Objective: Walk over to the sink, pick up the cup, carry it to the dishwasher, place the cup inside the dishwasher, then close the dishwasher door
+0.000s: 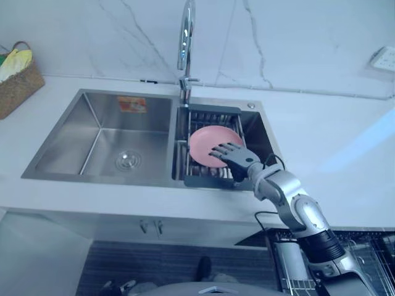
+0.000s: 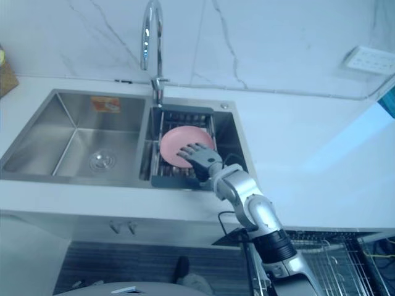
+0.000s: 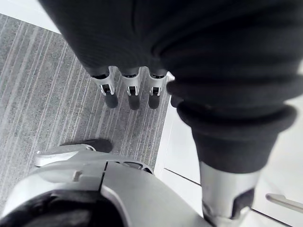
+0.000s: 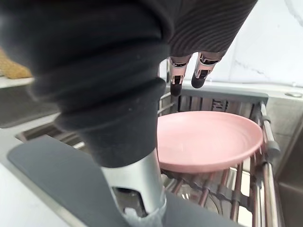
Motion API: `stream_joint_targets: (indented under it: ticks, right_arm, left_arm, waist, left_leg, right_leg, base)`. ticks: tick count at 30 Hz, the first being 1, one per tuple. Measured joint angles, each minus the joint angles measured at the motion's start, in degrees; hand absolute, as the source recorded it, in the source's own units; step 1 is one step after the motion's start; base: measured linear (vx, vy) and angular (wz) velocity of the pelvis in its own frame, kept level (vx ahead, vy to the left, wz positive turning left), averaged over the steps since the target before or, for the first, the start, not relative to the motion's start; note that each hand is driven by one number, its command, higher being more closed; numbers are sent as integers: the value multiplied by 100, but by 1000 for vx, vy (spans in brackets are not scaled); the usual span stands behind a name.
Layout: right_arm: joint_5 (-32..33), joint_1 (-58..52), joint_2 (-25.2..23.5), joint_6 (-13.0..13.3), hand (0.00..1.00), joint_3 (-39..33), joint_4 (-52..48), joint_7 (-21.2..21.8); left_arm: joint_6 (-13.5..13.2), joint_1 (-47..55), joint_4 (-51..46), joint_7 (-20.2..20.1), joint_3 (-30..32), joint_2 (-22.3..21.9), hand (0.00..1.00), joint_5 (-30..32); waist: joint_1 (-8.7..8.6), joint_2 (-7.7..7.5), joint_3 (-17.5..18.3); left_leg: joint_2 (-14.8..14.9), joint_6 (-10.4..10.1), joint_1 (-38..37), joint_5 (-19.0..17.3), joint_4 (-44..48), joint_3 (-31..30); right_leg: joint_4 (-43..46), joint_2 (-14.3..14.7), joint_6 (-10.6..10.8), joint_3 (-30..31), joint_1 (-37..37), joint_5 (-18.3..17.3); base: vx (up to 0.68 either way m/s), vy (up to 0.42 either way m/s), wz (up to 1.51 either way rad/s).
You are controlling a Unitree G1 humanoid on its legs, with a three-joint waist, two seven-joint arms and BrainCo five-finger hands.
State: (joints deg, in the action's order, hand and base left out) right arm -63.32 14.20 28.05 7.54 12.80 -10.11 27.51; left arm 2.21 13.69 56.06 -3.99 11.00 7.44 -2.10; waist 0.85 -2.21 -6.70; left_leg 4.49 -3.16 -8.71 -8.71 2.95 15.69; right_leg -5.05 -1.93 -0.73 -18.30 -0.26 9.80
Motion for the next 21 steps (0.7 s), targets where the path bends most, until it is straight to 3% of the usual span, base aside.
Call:
stream_joint_targets:
  ticks: [11,18,21]
  right_arm:
    - [-150,30,-52,-206,0,-3,626,-911]
    - [-463,223,-61,-555,0,-12,1501,-1304]
    - [-467,224,-58,-655,0,-66,1627,-1406]
  left_arm:
    - [124,52,-157,-7,-107,58,0,1]
    - [173,85,-254,-10,-111,55,0,2]
    - [176,154,-372,-11,-111,51,0,3]
  waist:
    - [52,-13,108]
    - [121,10,96]
    - [132,94,51]
  left_leg:
    - [-24,3,2,33,-11,-108]
    - [-47,6,45,75,-17,-147]
    - [-51,10,65,83,-24,-157]
  right_leg:
    - [-1,-36,9,-110,49,-7]
    - [-1,-69,41,-141,28,-31]
    - [0,-73,48,-148,8,-36]
  base:
    - [-5,40,5]
    - [-24,39,4]
    - [3,47,1]
